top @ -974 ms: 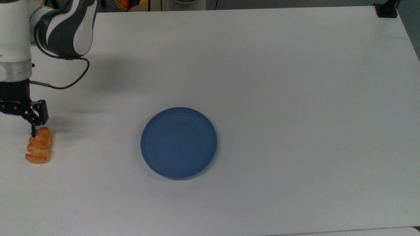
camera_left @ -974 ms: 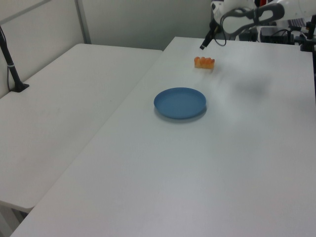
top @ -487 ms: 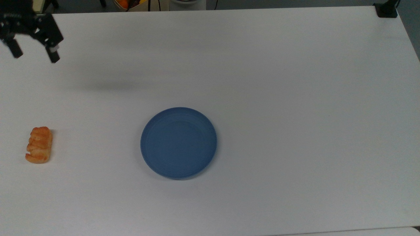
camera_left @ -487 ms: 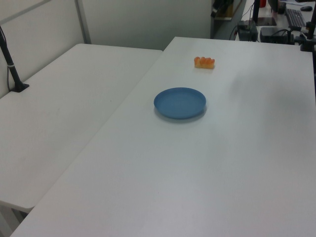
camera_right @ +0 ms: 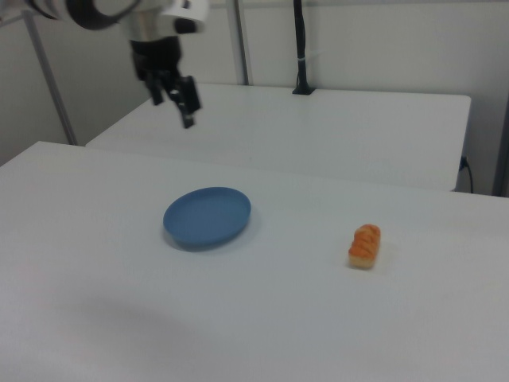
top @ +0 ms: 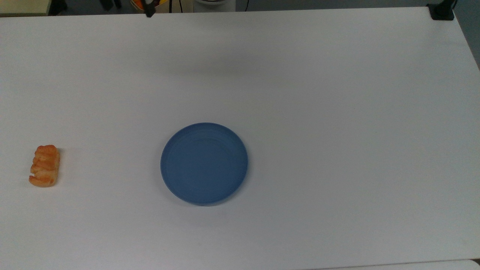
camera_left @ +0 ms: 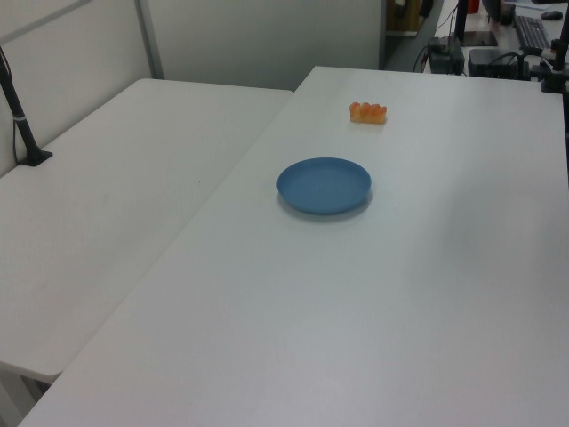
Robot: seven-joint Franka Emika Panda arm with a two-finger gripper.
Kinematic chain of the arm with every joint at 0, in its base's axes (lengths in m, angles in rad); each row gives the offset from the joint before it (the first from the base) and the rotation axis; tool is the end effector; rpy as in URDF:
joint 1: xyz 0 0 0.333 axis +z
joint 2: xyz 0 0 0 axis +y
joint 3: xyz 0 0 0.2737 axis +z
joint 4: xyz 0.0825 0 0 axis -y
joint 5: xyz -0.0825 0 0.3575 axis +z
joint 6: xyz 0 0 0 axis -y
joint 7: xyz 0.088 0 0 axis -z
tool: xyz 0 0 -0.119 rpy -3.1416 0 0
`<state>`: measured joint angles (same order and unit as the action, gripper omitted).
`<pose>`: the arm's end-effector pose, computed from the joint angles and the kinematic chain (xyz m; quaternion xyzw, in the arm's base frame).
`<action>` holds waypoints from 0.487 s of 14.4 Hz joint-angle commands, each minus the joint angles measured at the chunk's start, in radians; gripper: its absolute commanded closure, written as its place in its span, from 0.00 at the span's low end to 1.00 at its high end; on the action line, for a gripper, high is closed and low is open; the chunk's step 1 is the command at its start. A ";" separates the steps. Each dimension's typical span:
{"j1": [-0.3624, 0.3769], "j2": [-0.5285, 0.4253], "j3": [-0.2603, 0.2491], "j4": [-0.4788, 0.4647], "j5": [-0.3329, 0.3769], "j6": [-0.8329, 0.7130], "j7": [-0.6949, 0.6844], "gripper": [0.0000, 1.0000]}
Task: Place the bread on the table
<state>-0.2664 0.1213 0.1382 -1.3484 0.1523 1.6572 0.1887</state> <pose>0.5674 -0.0615 0.6145 -0.9795 0.1572 -0.0914 0.0871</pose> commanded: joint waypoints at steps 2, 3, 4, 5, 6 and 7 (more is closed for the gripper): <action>0.131 -0.147 -0.023 -0.173 -0.026 -0.057 0.043 0.00; 0.162 -0.163 -0.026 -0.198 -0.042 -0.065 0.037 0.00; 0.203 -0.169 -0.037 -0.222 -0.049 -0.060 0.032 0.00; 0.251 -0.175 -0.090 -0.239 -0.056 -0.056 0.020 0.00; 0.300 -0.180 -0.127 -0.250 -0.057 -0.051 0.012 0.00; 0.338 -0.183 -0.170 -0.253 -0.057 -0.048 -0.009 0.00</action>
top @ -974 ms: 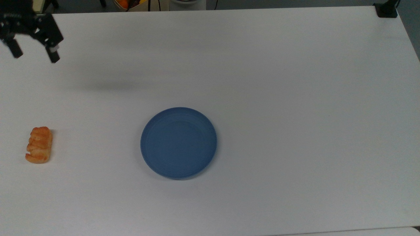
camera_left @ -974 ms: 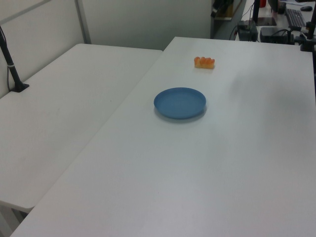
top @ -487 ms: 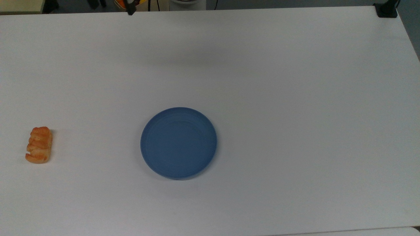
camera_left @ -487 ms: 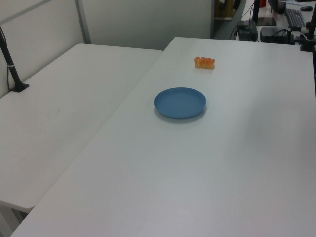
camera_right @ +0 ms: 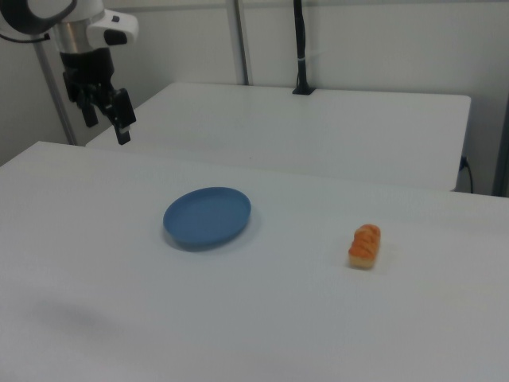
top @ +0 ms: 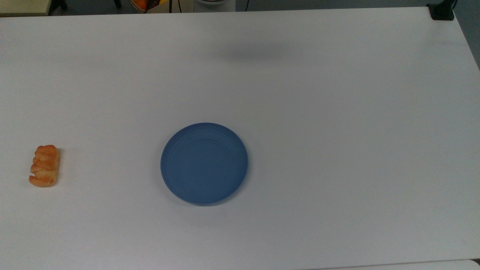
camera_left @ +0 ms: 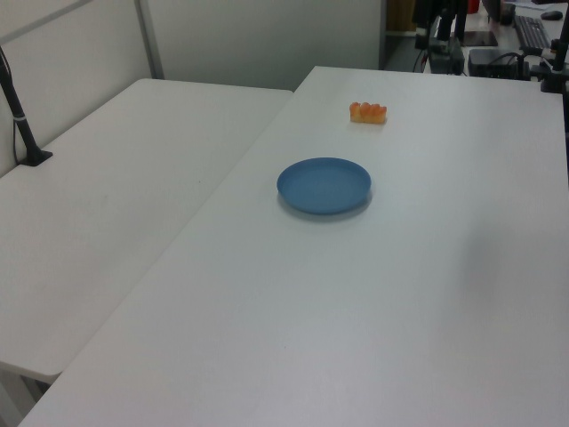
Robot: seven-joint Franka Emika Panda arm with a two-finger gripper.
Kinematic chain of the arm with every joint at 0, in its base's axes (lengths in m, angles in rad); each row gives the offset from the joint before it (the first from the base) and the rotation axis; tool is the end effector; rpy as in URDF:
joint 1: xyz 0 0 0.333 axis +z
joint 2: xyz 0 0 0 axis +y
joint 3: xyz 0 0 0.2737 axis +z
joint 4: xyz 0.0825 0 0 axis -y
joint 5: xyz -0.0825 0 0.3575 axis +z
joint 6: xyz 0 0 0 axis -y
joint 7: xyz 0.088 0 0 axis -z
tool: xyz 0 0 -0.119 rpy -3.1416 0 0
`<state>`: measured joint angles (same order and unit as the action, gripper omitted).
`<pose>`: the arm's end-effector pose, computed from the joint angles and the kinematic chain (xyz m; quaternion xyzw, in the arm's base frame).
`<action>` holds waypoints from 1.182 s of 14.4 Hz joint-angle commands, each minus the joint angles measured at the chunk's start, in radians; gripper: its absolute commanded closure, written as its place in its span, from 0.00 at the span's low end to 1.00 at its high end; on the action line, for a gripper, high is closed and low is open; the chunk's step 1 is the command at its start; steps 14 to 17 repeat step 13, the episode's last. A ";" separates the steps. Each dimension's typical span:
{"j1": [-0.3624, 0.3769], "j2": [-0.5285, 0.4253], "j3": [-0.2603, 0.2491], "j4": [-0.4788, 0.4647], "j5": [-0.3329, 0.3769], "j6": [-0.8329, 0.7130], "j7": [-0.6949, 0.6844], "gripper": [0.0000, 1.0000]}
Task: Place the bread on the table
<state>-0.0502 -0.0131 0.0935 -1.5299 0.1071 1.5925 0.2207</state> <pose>0.5271 0.0357 0.5981 -0.9940 0.0875 -0.0305 0.0574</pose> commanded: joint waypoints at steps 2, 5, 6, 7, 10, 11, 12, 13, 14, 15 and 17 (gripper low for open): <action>0.185 -0.042 -0.181 -0.073 -0.010 0.021 -0.143 0.00; 0.207 -0.028 -0.207 -0.096 -0.012 0.108 -0.227 0.00; 0.205 -0.025 -0.207 -0.096 -0.012 0.131 -0.253 0.00; 0.204 -0.018 -0.209 -0.098 -0.015 0.136 -0.288 0.00; 0.191 -0.018 -0.210 -0.098 -0.017 0.126 -0.365 0.00; 0.191 -0.015 -0.210 -0.098 -0.017 0.129 -0.366 0.00; 0.193 -0.013 -0.210 -0.096 -0.017 0.129 -0.365 0.00; 0.196 -0.010 -0.210 -0.098 -0.017 0.129 -0.365 0.00; 0.196 -0.010 -0.210 -0.098 -0.017 0.129 -0.365 0.00; 0.196 -0.010 -0.210 -0.098 -0.017 0.129 -0.365 0.00; 0.196 -0.010 -0.210 -0.098 -0.017 0.129 -0.365 0.00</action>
